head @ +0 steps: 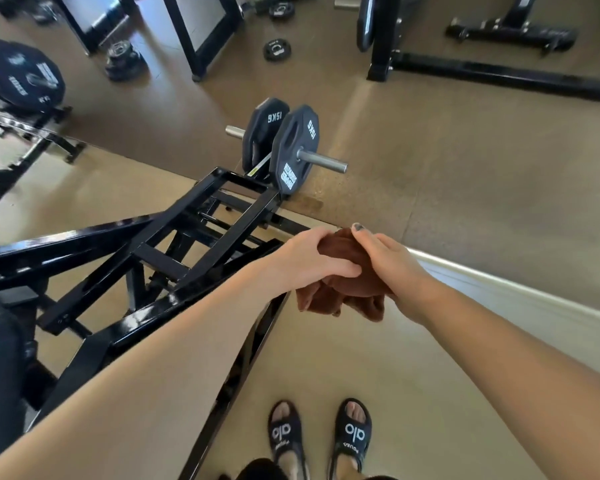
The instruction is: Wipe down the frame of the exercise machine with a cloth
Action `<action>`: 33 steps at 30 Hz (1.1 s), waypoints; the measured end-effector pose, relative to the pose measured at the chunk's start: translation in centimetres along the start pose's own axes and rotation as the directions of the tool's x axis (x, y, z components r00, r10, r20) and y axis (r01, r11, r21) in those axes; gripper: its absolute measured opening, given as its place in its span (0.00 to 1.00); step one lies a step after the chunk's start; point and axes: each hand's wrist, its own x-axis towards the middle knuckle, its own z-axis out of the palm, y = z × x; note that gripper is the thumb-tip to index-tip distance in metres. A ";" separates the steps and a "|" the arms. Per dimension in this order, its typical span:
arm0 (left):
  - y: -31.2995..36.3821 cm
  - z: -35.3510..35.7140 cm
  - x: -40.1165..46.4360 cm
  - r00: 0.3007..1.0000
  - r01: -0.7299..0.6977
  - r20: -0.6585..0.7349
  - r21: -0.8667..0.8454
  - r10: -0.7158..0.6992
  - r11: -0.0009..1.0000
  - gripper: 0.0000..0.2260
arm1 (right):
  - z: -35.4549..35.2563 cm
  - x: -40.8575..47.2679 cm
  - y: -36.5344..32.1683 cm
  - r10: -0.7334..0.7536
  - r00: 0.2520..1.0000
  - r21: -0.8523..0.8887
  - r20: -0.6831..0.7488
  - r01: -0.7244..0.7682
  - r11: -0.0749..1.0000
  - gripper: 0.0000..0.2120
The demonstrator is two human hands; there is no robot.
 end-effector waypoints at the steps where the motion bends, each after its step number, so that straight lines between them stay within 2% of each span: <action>1: 0.2 -0.8 0.3 1.000 0.013 -0.003 -0.023 -0.013 1.000 0.22 | -0.1 0.2 -0.6 -0.003 1.000 0.002 0.016 0.003 1.000 0.21; 6: 1.3 -4.8 2.3 1.000 0.011 0.015 -0.093 -0.010 0.996 0.31 | 0.2 2.9 -5.0 -0.054 0.998 -0.048 -0.037 0.052 0.997 0.16; 10: 2.6 -7.7 4.9 0.993 -0.073 -0.095 -0.003 0.072 0.997 0.26 | 0.4 5.8 -8.9 -0.001 0.994 0.041 -0.107 0.006 0.999 0.17; 13: 4.1 -9.2 7.2 0.980 -0.088 -0.172 0.057 0.096 0.995 0.24 | 0.4 7.6 -11.7 0.065 0.994 0.133 -0.090 -0.053 0.990 0.20; 17: 8.2 -10.8 9.8 0.987 -0.098 -0.115 0.118 0.111 0.988 0.23 | -1.7 9.0 -15.1 0.074 0.995 0.262 -0.063 -0.055 0.964 0.19; 20: 12.1 -11.6 12.4 0.999 -0.045 -0.027 -0.003 0.044 0.999 0.23 | -5.3 10.5 -17.7 0.087 0.994 0.291 -0.061 -0.066 0.954 0.20; 24: 17.3 -12.2 16.9 0.995 0.098 0.036 -0.303 -0.092 0.948 0.28 | -11.2 13.1 -21.4 0.106 0.993 0.265 -0.042 -0.092 0.960 0.21; 28: 22.3 -12.2 21.7 0.992 0.091 -0.045 -0.382 -0.117 0.920 0.25 | -17.3 16.6 -24.2 0.011 0.999 0.186 -0.041 -0.003 0.983 0.20; 30: 24.8 -11.8 23.9 0.990 0.077 -0.075 -0.433 -0.121 0.898 0.22 | -20.3 18.1 -25.9 -0.018 1.000 0.174 0.004 0.017 0.985 0.17; 33: 28.2 -11.5 26.9 0.979 0.039 -0.153 -0.495 -0.131 0.868 0.25 | -24.0 20.2 -29.0 -0.045 0.992 0.167 0.118 0.025 0.986 0.17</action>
